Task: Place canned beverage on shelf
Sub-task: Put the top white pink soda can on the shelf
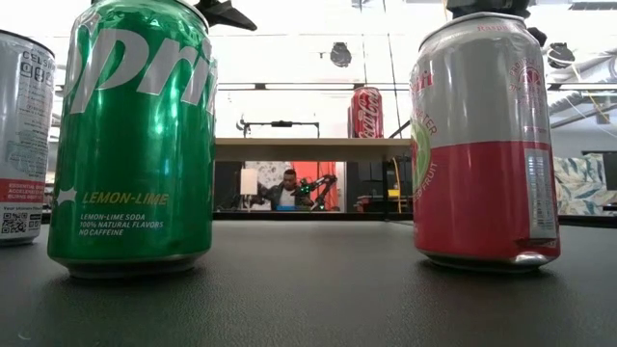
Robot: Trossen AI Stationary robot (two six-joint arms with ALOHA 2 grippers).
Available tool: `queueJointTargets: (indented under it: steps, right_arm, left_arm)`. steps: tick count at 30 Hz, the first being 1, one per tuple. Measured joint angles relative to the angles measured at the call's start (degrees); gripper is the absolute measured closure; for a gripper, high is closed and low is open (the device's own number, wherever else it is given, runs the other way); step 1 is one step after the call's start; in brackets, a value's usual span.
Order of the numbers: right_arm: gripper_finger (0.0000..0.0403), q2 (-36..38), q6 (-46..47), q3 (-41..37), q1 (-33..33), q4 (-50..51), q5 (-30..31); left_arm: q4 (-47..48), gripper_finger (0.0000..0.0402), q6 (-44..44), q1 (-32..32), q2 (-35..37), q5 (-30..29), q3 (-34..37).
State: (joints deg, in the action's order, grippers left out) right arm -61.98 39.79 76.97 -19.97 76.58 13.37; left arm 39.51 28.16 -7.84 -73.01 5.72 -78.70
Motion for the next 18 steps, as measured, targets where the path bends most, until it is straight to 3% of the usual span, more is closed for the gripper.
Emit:
queueJointTargets:
  steps: [10, 18]
  right_arm:
    - [0.0233, -0.2, 6.5, 0.0, -0.7, 0.0, 0.4]
    - [0.0183, -4.1, 2.6, 0.0, -3.6, 0.0, -0.1]
  left_arm:
    - [-0.3, 0.0015, 0.0, 0.0, -0.5, 0.0, 0.1]
    - [-3.5, 0.0015, 0.0, 0.0, -1.8, 0.0, 0.0]
